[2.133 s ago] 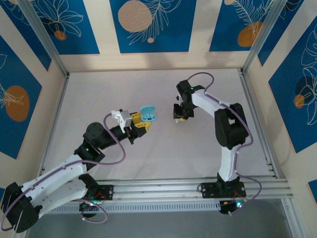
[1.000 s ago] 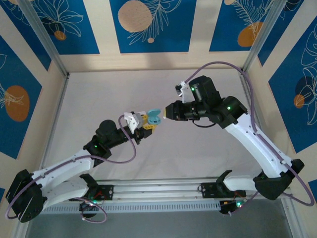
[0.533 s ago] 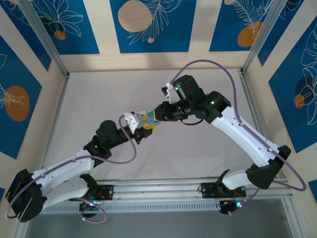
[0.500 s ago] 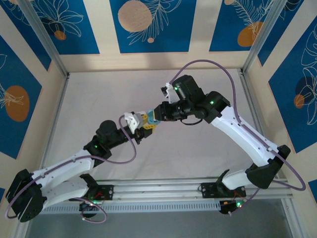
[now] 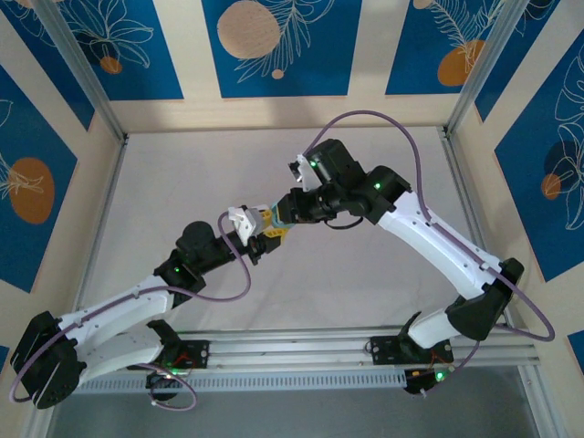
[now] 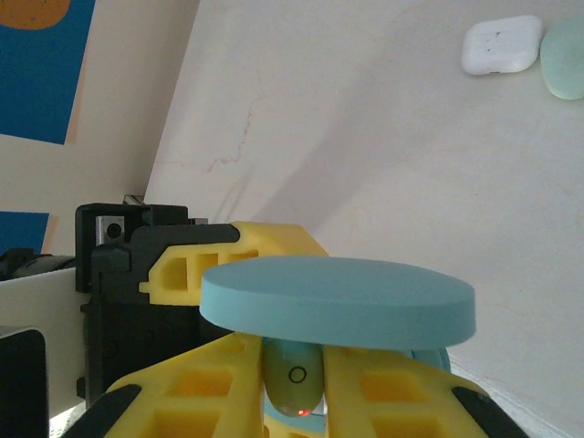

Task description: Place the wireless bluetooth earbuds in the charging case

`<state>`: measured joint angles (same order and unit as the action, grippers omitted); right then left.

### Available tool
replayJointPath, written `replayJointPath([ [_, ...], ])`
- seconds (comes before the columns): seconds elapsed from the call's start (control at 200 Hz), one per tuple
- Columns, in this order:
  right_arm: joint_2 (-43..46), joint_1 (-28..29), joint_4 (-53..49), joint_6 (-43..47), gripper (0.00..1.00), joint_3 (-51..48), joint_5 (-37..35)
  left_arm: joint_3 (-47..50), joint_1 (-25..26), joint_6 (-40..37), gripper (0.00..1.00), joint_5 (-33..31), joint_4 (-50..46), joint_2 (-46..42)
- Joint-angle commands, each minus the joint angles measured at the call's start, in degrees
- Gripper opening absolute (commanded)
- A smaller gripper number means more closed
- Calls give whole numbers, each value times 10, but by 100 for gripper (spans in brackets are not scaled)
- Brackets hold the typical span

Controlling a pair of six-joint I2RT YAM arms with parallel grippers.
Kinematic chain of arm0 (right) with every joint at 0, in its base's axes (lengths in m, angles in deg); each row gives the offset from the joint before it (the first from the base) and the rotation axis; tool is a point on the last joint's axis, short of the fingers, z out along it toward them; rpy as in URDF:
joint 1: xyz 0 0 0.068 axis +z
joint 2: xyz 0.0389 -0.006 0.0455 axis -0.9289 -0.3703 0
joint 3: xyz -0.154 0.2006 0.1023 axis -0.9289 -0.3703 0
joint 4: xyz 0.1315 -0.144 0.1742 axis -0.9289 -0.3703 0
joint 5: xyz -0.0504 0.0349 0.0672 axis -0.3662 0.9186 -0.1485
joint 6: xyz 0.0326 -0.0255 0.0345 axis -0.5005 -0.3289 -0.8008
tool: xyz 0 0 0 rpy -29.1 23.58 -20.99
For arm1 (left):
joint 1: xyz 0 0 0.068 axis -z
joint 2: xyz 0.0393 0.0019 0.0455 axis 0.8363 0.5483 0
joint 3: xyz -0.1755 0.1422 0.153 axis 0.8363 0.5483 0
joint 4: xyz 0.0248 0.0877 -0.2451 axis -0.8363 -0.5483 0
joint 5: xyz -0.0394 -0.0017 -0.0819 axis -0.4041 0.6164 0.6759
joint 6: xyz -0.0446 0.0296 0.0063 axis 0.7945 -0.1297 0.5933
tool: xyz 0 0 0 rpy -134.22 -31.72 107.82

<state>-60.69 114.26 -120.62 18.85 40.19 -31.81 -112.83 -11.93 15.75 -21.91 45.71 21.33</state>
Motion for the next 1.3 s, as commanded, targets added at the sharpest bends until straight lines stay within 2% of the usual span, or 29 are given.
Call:
replayJointPath([
  [0.0,-8,10,-12,-2,20,21,-13,-17,6,-1,25,-5,28,-8],
  [0.87,-1,13,-24,15,30,39,5,-15,6,7,25,-9,40,-10],
  [1.01,32,6,-8,18,33,22,-5,-14,7,7,25,-8,38,-14],
  [1.181,101,-19,57,17,39,-36,17,-15,6,6,25,-7,34,-18],
  [1.296,147,-39,88,11,42,-71,5,-18,6,6,25,2,33,-20],
])
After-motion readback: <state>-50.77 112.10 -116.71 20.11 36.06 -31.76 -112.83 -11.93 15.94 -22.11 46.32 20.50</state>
